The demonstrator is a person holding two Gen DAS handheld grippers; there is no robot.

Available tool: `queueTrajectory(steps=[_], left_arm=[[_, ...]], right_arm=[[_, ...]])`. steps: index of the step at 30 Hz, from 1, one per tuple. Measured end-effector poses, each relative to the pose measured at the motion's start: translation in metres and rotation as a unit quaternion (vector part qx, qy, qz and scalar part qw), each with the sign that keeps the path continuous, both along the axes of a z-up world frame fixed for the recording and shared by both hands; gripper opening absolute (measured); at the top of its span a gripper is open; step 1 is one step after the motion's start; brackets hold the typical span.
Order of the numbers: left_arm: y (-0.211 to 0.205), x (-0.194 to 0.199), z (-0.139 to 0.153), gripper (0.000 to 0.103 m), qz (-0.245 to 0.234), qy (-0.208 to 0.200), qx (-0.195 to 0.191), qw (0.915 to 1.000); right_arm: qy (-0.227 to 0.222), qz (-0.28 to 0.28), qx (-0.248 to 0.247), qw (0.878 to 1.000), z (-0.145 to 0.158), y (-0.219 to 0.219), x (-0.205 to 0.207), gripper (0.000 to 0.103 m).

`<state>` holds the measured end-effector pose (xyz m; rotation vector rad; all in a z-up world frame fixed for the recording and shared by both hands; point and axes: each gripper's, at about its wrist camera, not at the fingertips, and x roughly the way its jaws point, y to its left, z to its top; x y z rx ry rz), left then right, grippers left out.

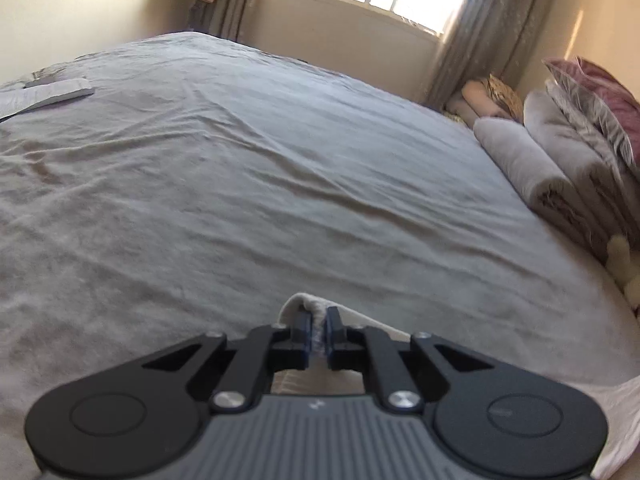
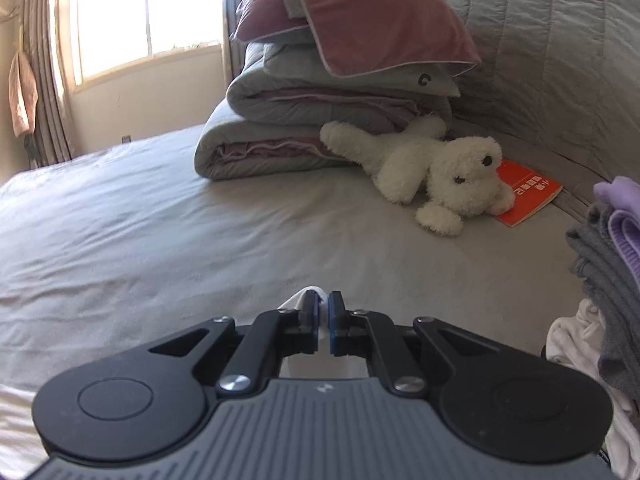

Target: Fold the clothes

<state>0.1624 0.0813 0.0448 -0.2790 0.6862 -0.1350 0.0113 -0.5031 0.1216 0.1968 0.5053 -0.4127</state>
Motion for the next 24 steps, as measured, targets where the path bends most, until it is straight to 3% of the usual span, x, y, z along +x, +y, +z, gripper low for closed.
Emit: queueTrajectory(steps=[4,11,18,24], left_arm=[[0.021,-0.002,0.011,0.007,0.049,-0.019,-0.027,0.9982],[0.021,0.002,0.006,0.007,0.058,-0.016,-0.034,0.9976],[0.032,0.0,0.01,0.007,0.084,-0.029,-0.052,0.9947],[0.043,-0.001,0.013,0.007,0.106,-0.039,-0.063,0.9916]], right_arm=[[-0.034,-0.007,0.021,0.999,0.009,-0.005,-0.006,0.006],[-0.035,-0.011,-0.006,0.999,0.003,0.006,0.003,0.006],[-0.137,-0.005,-0.011,0.99,0.026,0.015,-0.014,0.006],[-0.083,0.007,0.018,0.996,0.008,0.014,0.005,0.006]])
